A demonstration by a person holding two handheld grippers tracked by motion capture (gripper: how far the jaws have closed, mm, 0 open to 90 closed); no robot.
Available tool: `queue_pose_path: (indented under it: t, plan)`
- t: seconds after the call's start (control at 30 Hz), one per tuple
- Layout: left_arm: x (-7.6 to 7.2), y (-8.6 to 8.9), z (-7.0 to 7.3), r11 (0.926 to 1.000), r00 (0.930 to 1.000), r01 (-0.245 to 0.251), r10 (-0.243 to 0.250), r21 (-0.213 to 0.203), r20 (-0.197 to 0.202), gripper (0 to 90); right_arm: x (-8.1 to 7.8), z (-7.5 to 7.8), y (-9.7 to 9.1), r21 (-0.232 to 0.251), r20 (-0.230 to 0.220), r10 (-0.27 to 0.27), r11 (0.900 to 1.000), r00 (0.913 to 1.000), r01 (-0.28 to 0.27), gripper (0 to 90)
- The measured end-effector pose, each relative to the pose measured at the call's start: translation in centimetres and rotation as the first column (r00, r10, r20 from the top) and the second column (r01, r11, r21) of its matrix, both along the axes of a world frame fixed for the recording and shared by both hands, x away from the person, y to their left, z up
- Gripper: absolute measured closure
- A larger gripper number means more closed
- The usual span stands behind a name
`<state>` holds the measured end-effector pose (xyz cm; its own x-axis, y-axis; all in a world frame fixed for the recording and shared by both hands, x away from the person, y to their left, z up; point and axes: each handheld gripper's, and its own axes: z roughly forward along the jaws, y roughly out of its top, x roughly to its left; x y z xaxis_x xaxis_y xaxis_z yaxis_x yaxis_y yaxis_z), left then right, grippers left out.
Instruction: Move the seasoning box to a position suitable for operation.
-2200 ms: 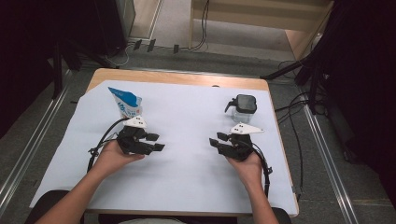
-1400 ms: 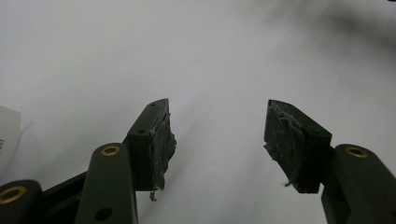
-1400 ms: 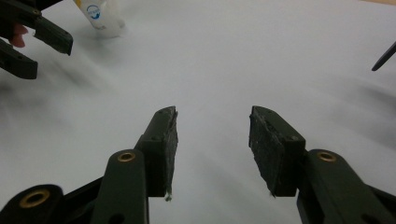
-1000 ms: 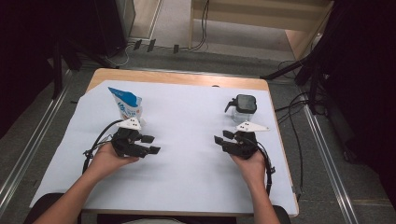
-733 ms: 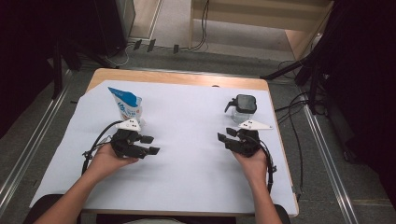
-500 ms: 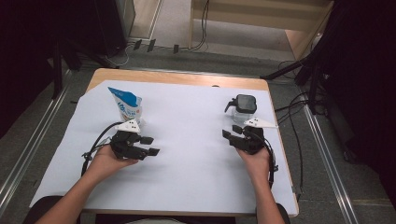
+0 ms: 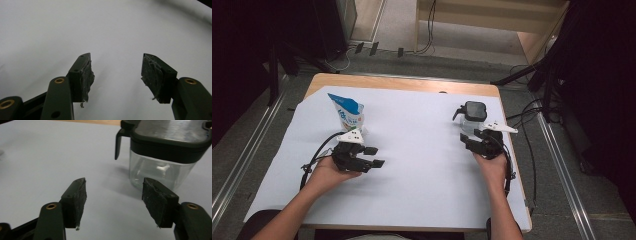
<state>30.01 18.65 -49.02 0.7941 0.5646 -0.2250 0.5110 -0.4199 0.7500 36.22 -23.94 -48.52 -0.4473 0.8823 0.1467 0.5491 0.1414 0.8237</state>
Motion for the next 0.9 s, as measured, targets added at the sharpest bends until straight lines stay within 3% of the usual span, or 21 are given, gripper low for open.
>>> queue_pose_path:
  t: [0.27, 0.43, 0.6, 0.67, 0.9]
  plan:
    - [0.3, -0.6, -0.2, 0.9999, 0.9999, 0.007, -0.007, 0.013, -0.011, 42.4, 1.0, 0.2, -0.1, -0.026, -0.018, -0.104, 0.9943, 0.9945, 0.103, 24.2]
    - [0.6, -0.7, -0.1, 0.9999, 0.9998, 0.011, -0.011, 0.012, -0.016, 42.7, 2.1, 0.1, -1.1, 0.014, -0.025, -0.174, 0.9845, 0.9843, 0.175, 15.1]
    - [0.9, -0.9, 0.0, 0.9998, 0.9998, 0.012, -0.012, 0.018, -0.013, 42.6, 3.0, 0.0, -0.8, -0.013, -0.025, -0.195, 0.9808, 0.9805, 0.195, 13.4]
    - [1.0, -1.0, 0.2, 0.9997, 0.9998, 0.014, -0.014, 0.019, -0.016, 42.3, 3.6, 0.1, -0.2, -0.047, -0.006, -0.213, 0.9761, 0.9771, 0.212, 6.5]
    - [1.1, -0.9, 0.1, 0.9999, 0.9997, 0.011, -0.010, 0.010, -0.021, 41.4, 4.8, -0.2, 0.7, -0.067, 0.005, -0.248, 0.9666, 0.9688, 0.248, 0.0]
